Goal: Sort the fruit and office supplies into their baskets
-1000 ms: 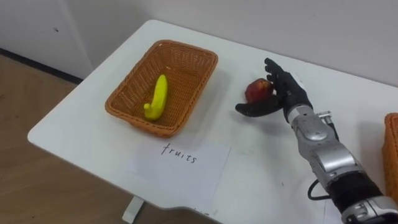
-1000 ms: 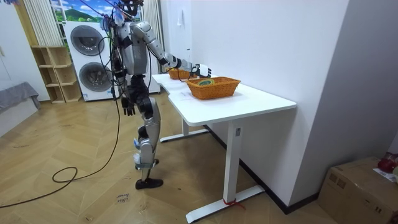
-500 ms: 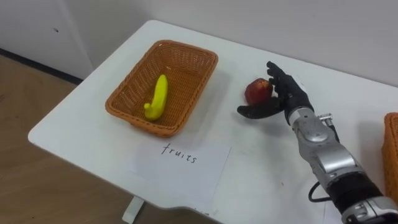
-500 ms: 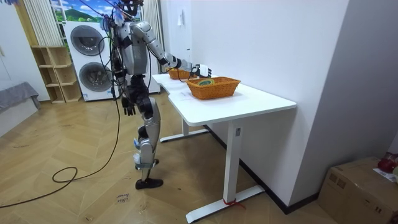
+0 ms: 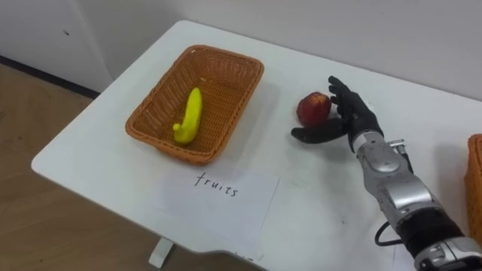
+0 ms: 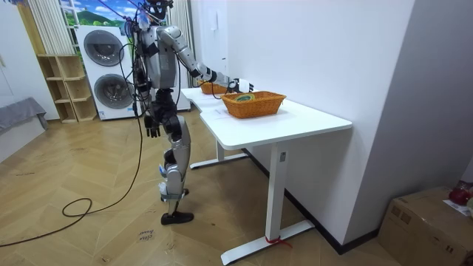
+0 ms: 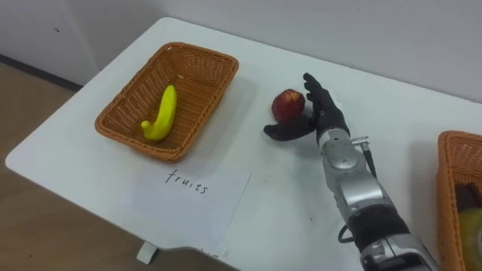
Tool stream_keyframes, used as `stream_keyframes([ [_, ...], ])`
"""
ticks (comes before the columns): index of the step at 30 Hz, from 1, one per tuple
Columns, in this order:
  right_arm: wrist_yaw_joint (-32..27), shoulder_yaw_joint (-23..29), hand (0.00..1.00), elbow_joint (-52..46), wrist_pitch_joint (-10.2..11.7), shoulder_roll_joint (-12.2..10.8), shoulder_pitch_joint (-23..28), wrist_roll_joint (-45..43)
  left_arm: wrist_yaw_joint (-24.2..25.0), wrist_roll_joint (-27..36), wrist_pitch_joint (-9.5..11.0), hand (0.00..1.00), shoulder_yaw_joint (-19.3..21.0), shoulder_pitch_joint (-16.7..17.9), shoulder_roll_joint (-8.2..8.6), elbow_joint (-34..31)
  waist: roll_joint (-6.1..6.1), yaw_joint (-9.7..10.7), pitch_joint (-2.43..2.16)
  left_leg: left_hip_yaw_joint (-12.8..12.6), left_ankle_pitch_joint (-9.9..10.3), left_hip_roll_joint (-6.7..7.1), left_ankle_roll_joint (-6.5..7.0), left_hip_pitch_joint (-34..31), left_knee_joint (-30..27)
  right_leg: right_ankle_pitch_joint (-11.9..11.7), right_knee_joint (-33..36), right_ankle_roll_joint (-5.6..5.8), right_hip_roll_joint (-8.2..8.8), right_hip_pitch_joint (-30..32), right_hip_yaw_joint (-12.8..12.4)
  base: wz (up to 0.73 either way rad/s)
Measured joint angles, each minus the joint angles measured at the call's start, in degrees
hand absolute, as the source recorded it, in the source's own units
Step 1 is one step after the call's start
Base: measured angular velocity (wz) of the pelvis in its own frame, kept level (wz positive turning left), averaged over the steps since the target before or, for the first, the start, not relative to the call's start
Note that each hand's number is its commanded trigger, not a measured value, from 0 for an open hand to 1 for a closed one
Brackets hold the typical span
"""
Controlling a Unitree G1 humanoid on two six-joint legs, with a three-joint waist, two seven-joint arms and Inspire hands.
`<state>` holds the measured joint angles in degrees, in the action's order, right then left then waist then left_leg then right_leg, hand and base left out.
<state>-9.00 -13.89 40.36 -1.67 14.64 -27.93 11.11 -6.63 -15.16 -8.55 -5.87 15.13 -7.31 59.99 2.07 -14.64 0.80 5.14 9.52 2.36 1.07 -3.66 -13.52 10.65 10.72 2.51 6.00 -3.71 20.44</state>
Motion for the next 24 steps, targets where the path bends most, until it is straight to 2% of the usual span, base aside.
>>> stream_keyframes([
  [6, -0.86, -0.09, 0.00, 1.44, 1.90, 0.00, -1.05, -0.19, 0.03, 2.16, 1.31, 0.00, -1.33, -1.11, -0.10, 1.93, -0.33, 0.08, 0.29, 0.17, -0.12, 0.00, 0.03, -1.37, -0.20, -0.01, 0.01, -0.02, 0.06, 1.00, 0.46, 0.02],
  [16, -1.66, -0.14, 0.00, 4.75, 3.94, 0.13, -4.27, -1.48, 0.24, 2.11, 1.64, 0.00, -2.03, -1.48, -0.14, 1.87, -0.51, 0.04, 0.61, 0.25, -0.24, 0.01, 0.03, -3.13, -0.14, -0.03, 0.09, -0.04, 0.09, 2.70, 0.82, 0.01],
  [24, -2.07, -0.53, 0.00, 5.97, 4.95, 0.12, -5.49, -7.90, 1.24, 2.11, 2.80, 0.00, -2.54, -2.00, -0.16, 1.63, -0.58, -0.14, 0.68, -0.10, -0.27, -0.04, 0.02, -3.74, 0.02, -0.03, 0.09, -0.04, 0.06, 3.73, 0.22, -0.03],
])
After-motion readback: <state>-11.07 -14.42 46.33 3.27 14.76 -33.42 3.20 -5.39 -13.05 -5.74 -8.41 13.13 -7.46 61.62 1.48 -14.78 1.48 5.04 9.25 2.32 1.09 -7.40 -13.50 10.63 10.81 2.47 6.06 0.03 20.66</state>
